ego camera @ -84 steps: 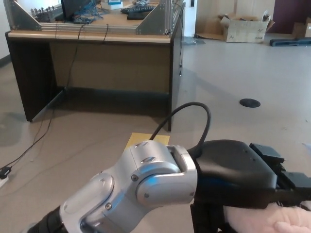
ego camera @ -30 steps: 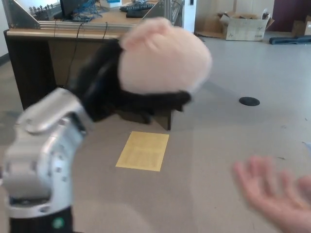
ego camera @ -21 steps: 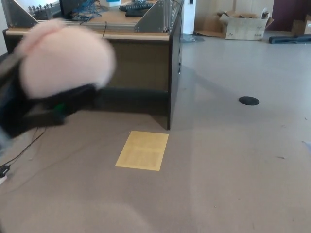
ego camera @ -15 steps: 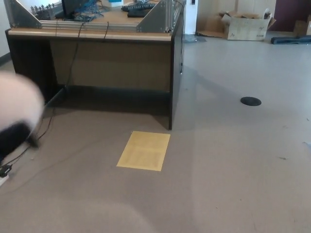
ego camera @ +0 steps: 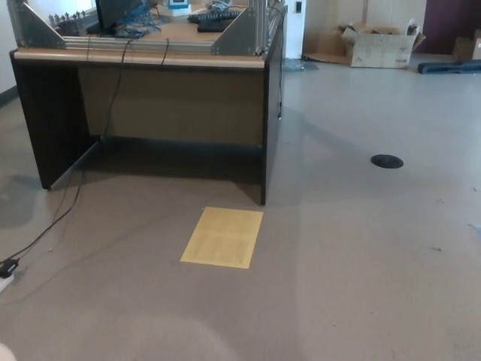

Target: The robot extends its left hand to pick up an emotional support dumpling from the palm of a person and brings its hand down by its side. Then it extends its arm again to hand the dumpling back to the person.

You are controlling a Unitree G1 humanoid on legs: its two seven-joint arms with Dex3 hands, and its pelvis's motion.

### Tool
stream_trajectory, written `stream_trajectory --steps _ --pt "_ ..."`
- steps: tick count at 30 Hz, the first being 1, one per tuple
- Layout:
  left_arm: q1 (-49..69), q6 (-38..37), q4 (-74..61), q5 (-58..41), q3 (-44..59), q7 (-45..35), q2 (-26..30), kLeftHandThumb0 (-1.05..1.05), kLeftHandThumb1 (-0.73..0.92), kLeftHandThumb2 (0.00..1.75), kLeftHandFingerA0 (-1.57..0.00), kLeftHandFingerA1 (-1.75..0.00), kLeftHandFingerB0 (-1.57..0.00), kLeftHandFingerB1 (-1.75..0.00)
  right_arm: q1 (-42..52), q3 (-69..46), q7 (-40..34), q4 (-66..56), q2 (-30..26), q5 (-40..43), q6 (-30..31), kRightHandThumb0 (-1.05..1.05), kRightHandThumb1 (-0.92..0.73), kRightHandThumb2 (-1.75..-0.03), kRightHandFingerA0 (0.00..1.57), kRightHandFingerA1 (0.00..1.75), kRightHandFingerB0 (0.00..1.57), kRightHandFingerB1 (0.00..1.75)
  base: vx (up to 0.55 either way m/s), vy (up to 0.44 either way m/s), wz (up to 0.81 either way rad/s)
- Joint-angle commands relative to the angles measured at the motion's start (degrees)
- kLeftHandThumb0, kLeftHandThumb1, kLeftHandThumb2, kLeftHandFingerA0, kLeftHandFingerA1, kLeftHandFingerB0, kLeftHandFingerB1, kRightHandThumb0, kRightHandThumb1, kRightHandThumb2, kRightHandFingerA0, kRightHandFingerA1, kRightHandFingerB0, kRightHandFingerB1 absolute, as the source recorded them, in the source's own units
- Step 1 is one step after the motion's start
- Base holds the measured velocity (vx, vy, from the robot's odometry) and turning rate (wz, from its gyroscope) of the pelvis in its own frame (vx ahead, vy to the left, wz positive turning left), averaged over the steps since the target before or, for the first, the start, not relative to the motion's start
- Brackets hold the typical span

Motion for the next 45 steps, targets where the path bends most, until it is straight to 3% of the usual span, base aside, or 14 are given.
stream_trajectory --steps 1,7,8,11,12,18,19,24,27,28,29,33,40,45 --pt "2.48 -17.73 13.46 0.84 -1.64 1.00 3.23 -0.05 0.88 0.61 -0.71 -1.69 -0.75 -1.17 0.45 -1.13 -2.46 -0.18 -0.73 0.97 -1.66 -0.25 -0.59 -0.57 0.84 0.56 0.71 0.50 0.00 0.000 0.00" --pt "3.26 -21.88 19.61 1.83 -2.89 2.36 4.97 -0.05 0.87 0.60 -0.71 -1.70 -0.73 -1.18 0.53 -1.06 -2.50 -0.78 -0.97 0.75 -1.80 -0.24 -0.59 -0.57 0.86 0.56 0.71 0.50 0.00 0.000 0.00" --pt "3.32 -22.42 20.42 1.92 -2.91 2.98 5.17 -0.06 0.81 0.62 -0.87 -1.69 -0.77 -1.22 0.37 -1.27 -2.20 -0.69 -0.71 1.13 -1.41 -0.25 -0.59 -0.57 0.86 0.56 0.71 0.50 0.00 0.000 0.00" --pt "3.37 -23.62 21.71 1.43 -3.41 3.27 5.62 -0.06 0.81 0.62 -0.87 -1.69 -0.77 -1.22 0.31 -1.36 -2.05 -0.70 -0.63 1.27 -1.25 -0.25 -0.59 -0.57 0.86 0.56 0.71 0.50 0.00 0.000 0.00" --pt "2.75 -24.68 23.65 1.74 -3.81 3.44 6.06 -0.05 0.88 0.60 -0.70 -1.72 -0.73 -1.22 0.08 -1.51 -1.71 -0.93 -0.86 1.42 -0.88 -0.25 -0.60 -0.57 0.84 0.55 0.71 0.49 0.00 0.000 0.00" --pt "0.80 -28.48 29.07 1.54 -5.99 3.74 7.83 -0.04 0.88 0.60 -0.70 -1.70 -0.74 -1.20 -0.70 -1.72 -1.70 -1.18 -1.21 1.44 -0.60 -0.24 -0.59 -0.58 0.86 0.56 0.73 0.50 0.00 0.000 0.00" --pt "0.74 -28.61 29.68 1.23 -6.19 3.36 8.00 -0.10 0.80 0.62 -0.87 -1.68 -0.77 -1.18 -0.81 -1.79 -1.46 -0.88 -1.34 1.55 -0.80 -0.26 -0.59 -0.58 0.88 0.58 0.73 0.50 0.00 0.000 0.00" --pt "0.51 -30.30 31.98 -0.09 -7.01 3.93 8.75 -0.13 0.76 0.61 -0.89 -1.68 -0.79 -1.17 -1.73 -1.57 -1.35 -0.21 -1.54 1.14 -1.20 -0.26 -0.58 -0.57 0.88 0.60 0.72 0.51 0.00 0.000 0.00" --pt "0.38 -31.22 33.07 -0.75 -7.47 4.21 9.11 -0.13 0.76 0.61 -0.89 -1.68 -0.79 -1.17 -2.20 -1.43 -1.35 0.20 -1.64 0.99 -1.45 -0.26 -0.58 -0.57 0.88 0.60 0.72 0.51 0.00 0.000 0.00" --pt "1.09 -31.74 32.72 -1.25 -7.13 4.26 9.03 -0.05 0.87 0.59 -0.72 -1.73 -0.74 -1.23 -2.58 -1.43 -0.96 0.06 -1.34 1.18 -0.84 -0.25 -0.59 -0.58 0.85 0.57 0.72 0.50 0.00 0.000 0.00" --pt "1.41 -32.08 32.75 -1.76 -6.99 4.29 9.07 -0.10 0.79 0.61 -0.90 -1.69 -0.76 -1.21 -2.83 -1.37 -0.76 0.02 -1.23 1.22 -0.66 -0.25 -0.59 -0.58 0.88 0.57 0.73 0.50 0.00 0.000 0.00" --pt "1.52 -32.29 32.79 -2.64 -7.13 4.60 9.28 -0.06 0.87 0.60 -0.73 -1.72 -0.74 -1.23 -3.01 -0.97 -0.97 -0.07 -1.35 0.77 -0.46 -0.26 -0.60 -0.58 0.88 0.57 0.73 0.50 0.00 0.000 0.00" --pt "1.26 -30.95 26.14 -6.16 -6.60 3.98 10.68 0.01 0.88 0.66 -0.81 -1.64 -0.77 -1.16 -2.96 -0.80 -0.42 -0.52 -1.12 1.00 0.51 -0.26 -0.61 -0.58 0.86 0.55 0.72 0.49 0.00 0.000 0.00" --pt "-8.85 -22.29 5.94 -11.26 -7.62 7.03 18.28 -0.06 0.86 0.64 -0.74 -1.62 -0.77 -1.18 -1.19 -1.05 -0.96 -1.02 -0.51 1.32 0.12 -0.26 -0.60 -0.58 0.84 0.54 0.71 0.49 0.00 0.000 0.01"
